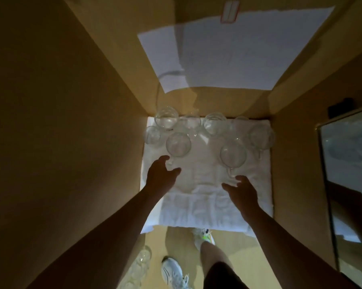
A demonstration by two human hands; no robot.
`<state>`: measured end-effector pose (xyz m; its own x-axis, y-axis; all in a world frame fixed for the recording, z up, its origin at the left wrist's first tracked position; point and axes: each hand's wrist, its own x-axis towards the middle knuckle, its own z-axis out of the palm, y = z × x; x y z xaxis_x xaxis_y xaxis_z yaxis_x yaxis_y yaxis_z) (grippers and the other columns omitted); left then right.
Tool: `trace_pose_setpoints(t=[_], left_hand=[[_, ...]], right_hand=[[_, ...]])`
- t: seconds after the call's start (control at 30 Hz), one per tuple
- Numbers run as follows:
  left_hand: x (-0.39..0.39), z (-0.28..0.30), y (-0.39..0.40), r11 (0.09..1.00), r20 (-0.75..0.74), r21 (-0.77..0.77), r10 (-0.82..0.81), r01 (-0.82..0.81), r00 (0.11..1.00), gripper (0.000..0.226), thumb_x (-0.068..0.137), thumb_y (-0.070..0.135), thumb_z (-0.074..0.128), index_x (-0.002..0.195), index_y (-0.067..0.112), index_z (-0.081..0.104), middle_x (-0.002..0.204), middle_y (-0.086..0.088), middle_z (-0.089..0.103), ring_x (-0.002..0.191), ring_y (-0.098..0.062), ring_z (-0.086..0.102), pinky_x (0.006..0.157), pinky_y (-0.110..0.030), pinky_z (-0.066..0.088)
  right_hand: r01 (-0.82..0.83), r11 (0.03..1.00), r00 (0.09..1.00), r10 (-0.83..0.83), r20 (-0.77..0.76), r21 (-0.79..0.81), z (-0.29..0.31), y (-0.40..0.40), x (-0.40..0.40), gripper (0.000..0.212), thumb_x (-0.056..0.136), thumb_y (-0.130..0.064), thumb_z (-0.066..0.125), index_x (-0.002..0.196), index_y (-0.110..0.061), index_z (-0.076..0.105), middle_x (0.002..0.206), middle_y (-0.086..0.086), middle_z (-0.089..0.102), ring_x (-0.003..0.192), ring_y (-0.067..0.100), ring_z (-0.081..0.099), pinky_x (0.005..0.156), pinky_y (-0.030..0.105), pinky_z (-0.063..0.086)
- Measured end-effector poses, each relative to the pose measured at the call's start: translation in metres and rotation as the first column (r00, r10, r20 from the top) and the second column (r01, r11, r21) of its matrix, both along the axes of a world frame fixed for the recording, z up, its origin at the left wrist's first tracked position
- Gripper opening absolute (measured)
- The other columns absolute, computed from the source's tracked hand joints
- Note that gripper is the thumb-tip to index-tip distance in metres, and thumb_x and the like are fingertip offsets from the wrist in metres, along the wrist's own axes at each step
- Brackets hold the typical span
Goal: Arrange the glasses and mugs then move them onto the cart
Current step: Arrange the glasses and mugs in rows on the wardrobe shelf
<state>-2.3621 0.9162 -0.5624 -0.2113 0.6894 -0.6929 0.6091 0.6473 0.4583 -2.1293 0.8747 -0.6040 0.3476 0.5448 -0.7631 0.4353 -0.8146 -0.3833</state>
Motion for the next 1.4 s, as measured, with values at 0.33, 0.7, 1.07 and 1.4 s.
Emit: trace_pose_setpoints(t=[0.33,0.7,1.07,1.4], left_hand=[[0.002,-0.097,0.024,0.975,0.051,-0.096,0.206,-0.200,0.977,0.066,0.091,0.032,0.073,0.148,0.018,0.044,0.150,-0.007,0.049,0.131,-0.028,0.052,0.109,-0.043,0.045],[0.017,-0.113,0.020,0.790,0.266,-0.388,0.589,-0.474,0.763,0.028,0.096,0.017,0.066,0.122,0.014,0.057,0.129,-0.011,0.056,0.118,-0.029,0.057,0.084,-0.039,0.055],[0.023,-0.043,-0.019,0.731,0.329,-0.509,0.654,-0.455,0.682,0.036,0.098,0.035,0.066,0.122,0.009,0.059,0.118,-0.023,0.057,0.106,-0.034,0.061,0.092,-0.043,0.056],[0.018,0.066,-0.065,0.854,0.413,-0.384,0.499,-0.351,0.762,0.037,0.095,0.046,0.067,0.112,0.012,0.062,0.113,-0.020,0.060,0.093,-0.030,0.063,0.085,-0.039,0.059]], right_hand=[[0.100,0.994,0.994,-0.102,-0.038,-0.043,-0.070,0.021,0.007,0.051,0.085,-0.031,0.077,0.129,-0.016,0.056,0.127,0.007,0.061,0.114,0.027,0.061,0.092,0.034,0.047],[0.332,0.934,0.894,-0.356,-0.273,-0.131,-0.087,0.025,0.010,0.015,0.090,-0.021,0.074,0.088,-0.018,0.059,0.099,0.006,0.062,0.093,0.022,0.060,0.088,0.039,0.054],[0.413,0.873,0.795,-0.484,-0.366,-0.258,-0.026,-0.001,0.008,0.016,0.094,-0.023,0.068,0.103,-0.014,0.059,0.081,0.010,0.051,0.074,0.022,0.052,0.074,0.041,0.057],[0.446,0.882,0.768,-0.463,-0.442,-0.150,0.070,-0.049,-0.012,0.019,0.095,-0.027,0.069,0.101,-0.013,0.059,0.079,0.009,0.051,0.069,0.021,0.051,0.088,0.047,0.055]])
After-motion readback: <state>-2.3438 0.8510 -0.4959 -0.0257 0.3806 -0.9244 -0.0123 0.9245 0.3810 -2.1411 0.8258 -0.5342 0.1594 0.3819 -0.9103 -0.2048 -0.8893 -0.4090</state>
